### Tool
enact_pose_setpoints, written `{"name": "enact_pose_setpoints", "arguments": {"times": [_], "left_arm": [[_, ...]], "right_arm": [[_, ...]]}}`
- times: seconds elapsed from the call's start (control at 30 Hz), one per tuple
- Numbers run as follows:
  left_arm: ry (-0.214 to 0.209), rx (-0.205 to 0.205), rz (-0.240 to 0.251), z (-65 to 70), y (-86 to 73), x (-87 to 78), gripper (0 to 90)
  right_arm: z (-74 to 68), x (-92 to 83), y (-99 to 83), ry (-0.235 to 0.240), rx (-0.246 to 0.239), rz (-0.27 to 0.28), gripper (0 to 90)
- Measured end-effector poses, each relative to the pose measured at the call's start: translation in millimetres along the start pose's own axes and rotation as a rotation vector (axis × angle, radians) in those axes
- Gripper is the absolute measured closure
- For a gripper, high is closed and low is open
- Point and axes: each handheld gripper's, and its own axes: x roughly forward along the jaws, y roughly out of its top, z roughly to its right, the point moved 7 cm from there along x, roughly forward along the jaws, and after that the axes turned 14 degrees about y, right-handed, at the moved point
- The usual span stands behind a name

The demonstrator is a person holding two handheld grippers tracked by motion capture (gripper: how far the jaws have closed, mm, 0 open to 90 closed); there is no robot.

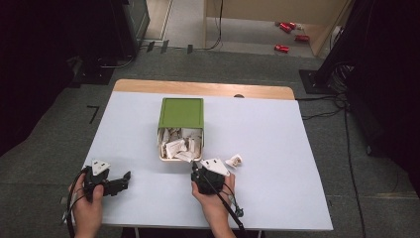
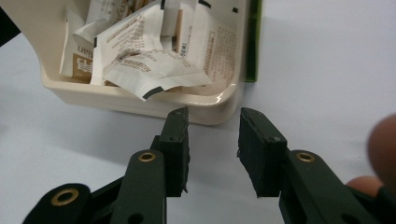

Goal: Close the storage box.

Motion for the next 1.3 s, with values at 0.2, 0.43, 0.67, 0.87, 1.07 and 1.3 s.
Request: {"name": "enact_pose_setpoints", "arguments": {"times": [0.2,0.43,0.67,0.87,1.07,1.3], "left_arm": [[0.000,0.000,0.000,0.0,0.0,0.0,10.7],[0.000,0.000,0.000,0.0,0.0,0.0,10.7],[0.000,-0.001,0.001,0.1,0.1,0.1,10.7],[0.000,0.000,0.000,0.0,0.0,0.0,10.7],[0.000,0.000,0.000,0.0,0.0,0.0,10.7],[0.000,-0.001,0.001,0.0,0.1,0.1,10.7]], "right_arm": [[0.9,5.3,1.3,-0.012,0.005,0.009,64.6],[4.0,13.2,7.7,-0.016,0.020,0.020,64.1],[6.4,20.7,13.2,-0.039,0.027,0.028,64.2],[8.6,25.6,17.0,-0.042,0.059,0.041,64.0],[9.7,29.7,19.4,-0.048,0.087,0.041,63.1],[9.7,32.3,20.6,-0.067,0.083,0.042,63.1]]}}
